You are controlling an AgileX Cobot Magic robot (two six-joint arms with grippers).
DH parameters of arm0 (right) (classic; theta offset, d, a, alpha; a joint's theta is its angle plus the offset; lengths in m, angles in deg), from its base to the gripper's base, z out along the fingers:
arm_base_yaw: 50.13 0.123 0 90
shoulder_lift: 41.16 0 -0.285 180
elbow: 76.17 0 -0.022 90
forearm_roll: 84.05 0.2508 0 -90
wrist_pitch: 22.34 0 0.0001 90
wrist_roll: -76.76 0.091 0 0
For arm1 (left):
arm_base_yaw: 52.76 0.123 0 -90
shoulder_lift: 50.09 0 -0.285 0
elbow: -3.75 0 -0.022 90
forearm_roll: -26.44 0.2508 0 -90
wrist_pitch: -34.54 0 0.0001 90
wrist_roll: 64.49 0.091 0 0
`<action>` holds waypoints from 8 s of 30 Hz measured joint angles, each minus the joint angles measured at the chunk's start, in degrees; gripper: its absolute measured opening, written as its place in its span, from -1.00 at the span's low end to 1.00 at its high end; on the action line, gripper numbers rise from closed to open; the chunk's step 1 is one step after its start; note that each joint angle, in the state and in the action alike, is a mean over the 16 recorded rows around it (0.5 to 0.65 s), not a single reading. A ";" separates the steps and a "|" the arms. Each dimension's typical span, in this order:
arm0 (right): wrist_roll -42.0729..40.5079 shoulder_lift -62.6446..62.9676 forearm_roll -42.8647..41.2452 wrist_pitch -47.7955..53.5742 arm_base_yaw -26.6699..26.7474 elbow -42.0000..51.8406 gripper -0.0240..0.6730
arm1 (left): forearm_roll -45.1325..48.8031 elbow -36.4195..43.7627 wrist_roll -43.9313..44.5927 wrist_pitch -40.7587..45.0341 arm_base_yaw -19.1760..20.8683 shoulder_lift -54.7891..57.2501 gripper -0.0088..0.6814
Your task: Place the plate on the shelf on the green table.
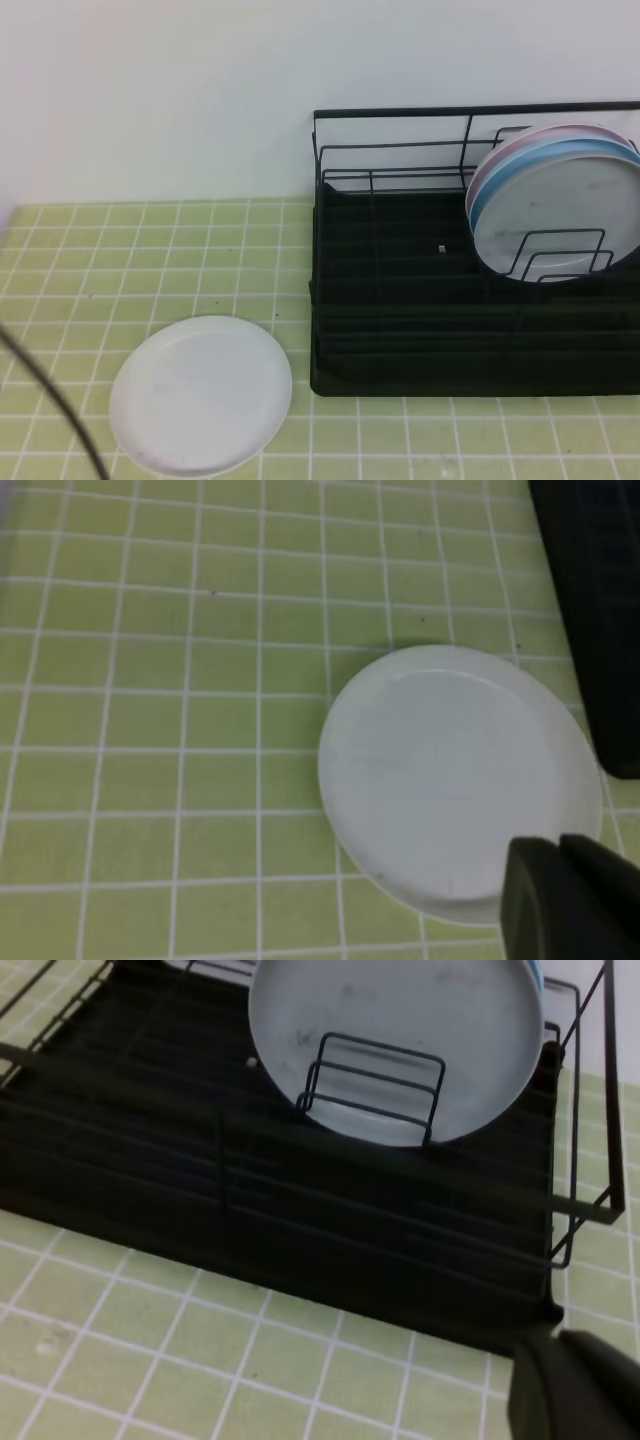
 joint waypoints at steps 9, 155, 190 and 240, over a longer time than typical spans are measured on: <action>-0.49 0.00 2.26 -1.86 0.00 3.53 -0.94 | -3.99 -8.87 8.36 0.22 0.00 22.80 -0.41; -66.37 -34.56 43.10 -10.79 0.00 -30.99 -0.94 | -4.23 -41.56 25.96 2.62 -37.70 28.82 -0.72; -60.03 -63.63 1.20 -1.29 8.09 -50.13 -0.94 | 68.22 13.41 -37.84 -40.82 -37.70 7.54 -0.98; -46.44 -70.58 -7.95 -5.31 8.09 -50.13 0.39 | 75.70 14.04 -45.25 -41.22 -37.70 7.56 -0.98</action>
